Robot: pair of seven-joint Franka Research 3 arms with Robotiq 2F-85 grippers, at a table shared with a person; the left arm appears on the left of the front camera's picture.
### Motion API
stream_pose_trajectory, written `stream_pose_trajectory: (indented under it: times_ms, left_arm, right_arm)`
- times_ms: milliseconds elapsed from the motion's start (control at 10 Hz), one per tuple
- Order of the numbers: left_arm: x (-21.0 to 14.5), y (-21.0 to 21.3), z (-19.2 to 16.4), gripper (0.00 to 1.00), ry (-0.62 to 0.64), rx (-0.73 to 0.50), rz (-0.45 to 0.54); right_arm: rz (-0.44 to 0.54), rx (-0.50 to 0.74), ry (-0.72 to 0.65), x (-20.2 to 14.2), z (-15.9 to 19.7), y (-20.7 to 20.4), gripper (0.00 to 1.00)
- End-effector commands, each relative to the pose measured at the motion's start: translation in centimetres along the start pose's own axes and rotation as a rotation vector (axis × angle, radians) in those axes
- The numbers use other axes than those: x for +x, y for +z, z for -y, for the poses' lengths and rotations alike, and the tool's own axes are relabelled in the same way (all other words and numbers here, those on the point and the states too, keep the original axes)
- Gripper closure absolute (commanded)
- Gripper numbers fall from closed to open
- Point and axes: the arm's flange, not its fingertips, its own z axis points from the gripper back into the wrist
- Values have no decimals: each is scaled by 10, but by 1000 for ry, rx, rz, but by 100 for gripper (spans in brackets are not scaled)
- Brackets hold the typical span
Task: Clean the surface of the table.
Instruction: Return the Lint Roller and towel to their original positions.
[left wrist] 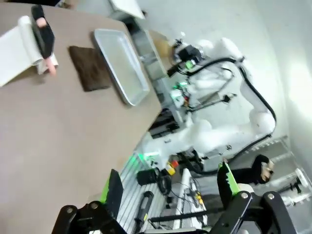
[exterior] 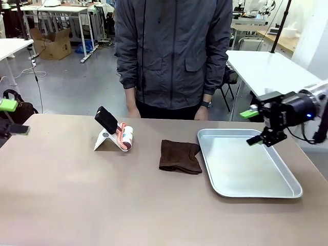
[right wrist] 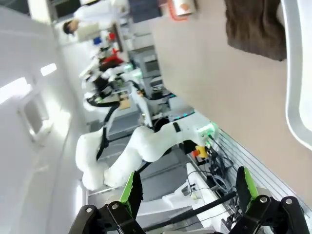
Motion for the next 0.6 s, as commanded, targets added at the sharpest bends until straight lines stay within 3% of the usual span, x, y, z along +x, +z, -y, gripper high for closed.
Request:
stream_pose_trajectory:
  times_ms: [0, 300, 400, 500]
  left_arm:
    - [35, -10, -50, 0, -16, -117, -70]
    - [68, -21, -77, 0, -6, -150, -84]
    - [75, -26, -80, 0, 40, -132, -91]
    - [54, -31, -81, 0, 17, -120, -83]
  right_arm:
    - [22, 168, 117, 1, 18, 16, 0]
    - [64, 273, 173, 0, 33, 30, 0]
    - [122, 273, 141, 5, 33, 27, 0]
    - [63, 217, 134, -2, 29, 32, 0]
